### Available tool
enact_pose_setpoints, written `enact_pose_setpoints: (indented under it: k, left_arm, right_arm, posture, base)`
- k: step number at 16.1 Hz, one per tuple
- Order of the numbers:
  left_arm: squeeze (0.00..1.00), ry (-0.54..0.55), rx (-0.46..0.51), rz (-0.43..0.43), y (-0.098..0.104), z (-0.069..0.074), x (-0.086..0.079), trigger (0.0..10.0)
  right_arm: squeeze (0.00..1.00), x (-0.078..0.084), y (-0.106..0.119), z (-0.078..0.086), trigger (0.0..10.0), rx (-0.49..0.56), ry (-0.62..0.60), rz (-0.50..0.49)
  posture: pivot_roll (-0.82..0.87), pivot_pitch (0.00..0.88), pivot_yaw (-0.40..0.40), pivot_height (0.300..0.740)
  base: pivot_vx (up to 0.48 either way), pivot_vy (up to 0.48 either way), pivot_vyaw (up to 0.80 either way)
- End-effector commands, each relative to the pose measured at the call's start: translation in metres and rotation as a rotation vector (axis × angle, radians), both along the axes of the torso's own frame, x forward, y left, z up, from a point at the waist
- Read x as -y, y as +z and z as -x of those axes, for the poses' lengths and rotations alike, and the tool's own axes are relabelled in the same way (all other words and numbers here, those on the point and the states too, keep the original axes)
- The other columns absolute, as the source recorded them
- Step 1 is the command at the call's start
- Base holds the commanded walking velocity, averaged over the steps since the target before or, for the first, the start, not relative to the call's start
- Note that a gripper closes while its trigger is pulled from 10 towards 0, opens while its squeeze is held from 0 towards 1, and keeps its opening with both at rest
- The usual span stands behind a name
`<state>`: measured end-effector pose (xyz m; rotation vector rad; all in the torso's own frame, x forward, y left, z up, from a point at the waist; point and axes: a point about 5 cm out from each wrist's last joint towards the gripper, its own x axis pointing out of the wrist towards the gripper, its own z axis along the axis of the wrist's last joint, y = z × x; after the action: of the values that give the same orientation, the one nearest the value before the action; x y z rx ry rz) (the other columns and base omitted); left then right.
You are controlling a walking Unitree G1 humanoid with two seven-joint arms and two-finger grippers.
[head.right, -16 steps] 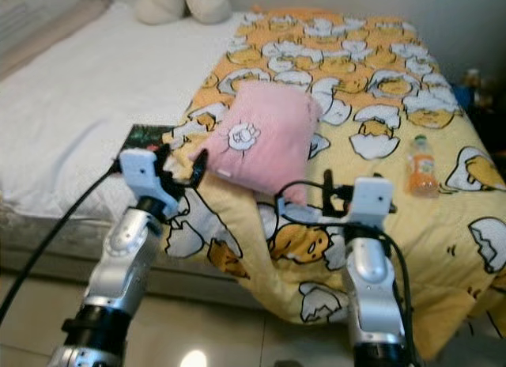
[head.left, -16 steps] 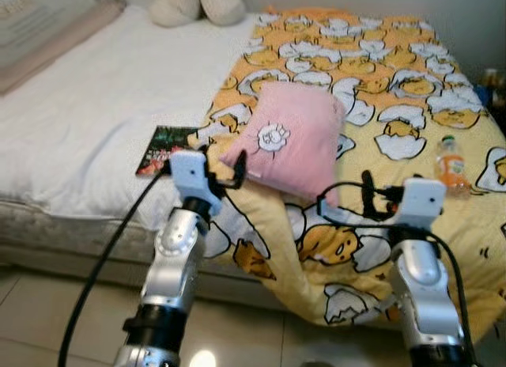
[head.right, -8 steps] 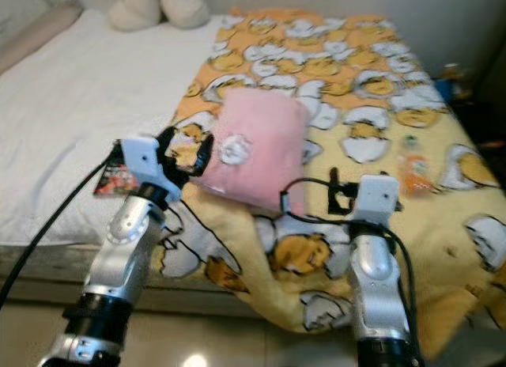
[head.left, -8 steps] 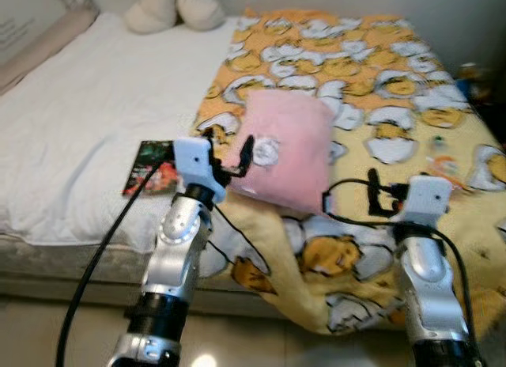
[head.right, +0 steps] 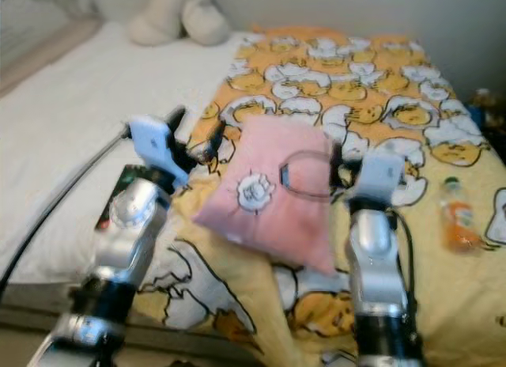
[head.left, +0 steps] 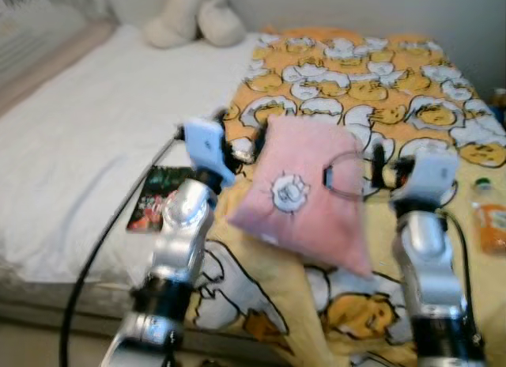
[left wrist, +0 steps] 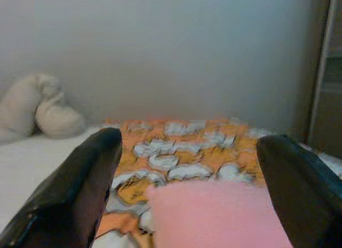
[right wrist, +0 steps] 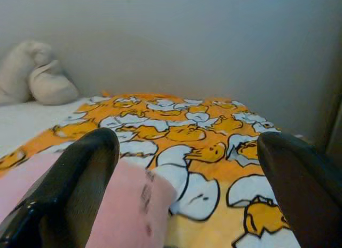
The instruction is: Clean up the room
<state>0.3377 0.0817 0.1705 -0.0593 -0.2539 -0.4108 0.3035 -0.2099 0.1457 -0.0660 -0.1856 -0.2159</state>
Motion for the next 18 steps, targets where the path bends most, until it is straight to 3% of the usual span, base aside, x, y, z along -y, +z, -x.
enact_pose_setpoints:
  k: [1,3,5,6,8,10,11,13,17,18]
  left_arm:
    - [0.00,-0.019,-0.019,-0.013,0.006,-0.007,0.012,10.0]
    - [0.00,-0.095,-0.176,-0.093,-0.008,-0.022,0.019,10.0]
    - [0.00,-0.123,-0.333,-0.063,-0.021,-0.029,0.015,10.0]
    - [0.00,-0.110,-0.498,-0.012,-0.035,-0.036,0.006,10.0]
    - [0.00,-0.110,-0.498,-0.012,-0.035,-0.036,0.006,10.0]
    - [0.00,-0.069,-0.608,0.016,-0.042,-0.044,-0.005,10.0]
    - [0.00,-0.069,-0.608,0.016,-0.042,-0.044,-0.005,10.0]
    - [0.00,-0.139,-0.671,0.123,-0.046,-0.042,0.006,10.0]
    - [0.00,-0.136,-0.719,0.102,-0.058,-0.038,0.015,10.0]
    - [0.00,-0.110,-0.768,0.013,-0.073,-0.031,0.018,10.0]
  right_arm:
    - [0.00,0.014,-0.003,0.000,10.0,-0.030,-0.047,-0.033]
    - [0.00,0.023,-0.008,-0.004,10.0,-0.092,-0.090,-0.124]
    - [0.00,0.031,-0.012,-0.005,10.0,-0.148,-0.128,-0.176]
    - [0.00,0.033,-0.023,-0.005,10.0,-0.258,-0.124,-0.282]
    - [0.00,0.033,-0.023,-0.005,10.0,-0.258,-0.124,-0.282]
    - [0.00,0.029,-0.039,0.000,10.0,-0.369,-0.099,-0.414]
    - [0.00,0.029,-0.039,0.000,10.0,-0.369,-0.099,-0.414]
    - [0.00,0.022,-0.066,0.010,10.0,-0.515,-0.084,-0.559]
    - [0.00,0.021,-0.074,0.008,10.0,-0.551,-0.093,-0.589]
    - [0.00,0.017,-0.084,0.003,10.0,-0.585,-0.075,-0.633]
  posture:
    - [-0.19,0.000,0.053,0.740]
    - [-0.20,0.000,0.051,0.740]
    - [-0.21,0.000,0.059,0.740]
    - [-0.22,0.000,0.062,0.740]
    - [-0.22,0.000,0.062,0.740]
    - [-0.25,0.000,0.081,0.740]
    - [-0.25,0.000,0.081,0.740]
    - [-0.24,0.000,0.078,0.740]
    - [-0.25,0.000,0.079,0.740]
    - [-0.26,0.000,0.085,0.740]
  base:
    - [0.000,0.000,0.00]
    - [0.000,0.000,0.00]
    - [0.000,0.000,0.00]
    - [0.000,0.000,0.00]
    - [0.000,0.000,0.00]
    - [0.000,0.000,0.00]
    - [0.000,0.000,0.00]
    - [0.000,0.000,0.00]
    - [0.000,0.000,0.00]
    - [0.000,0.000,0.00]
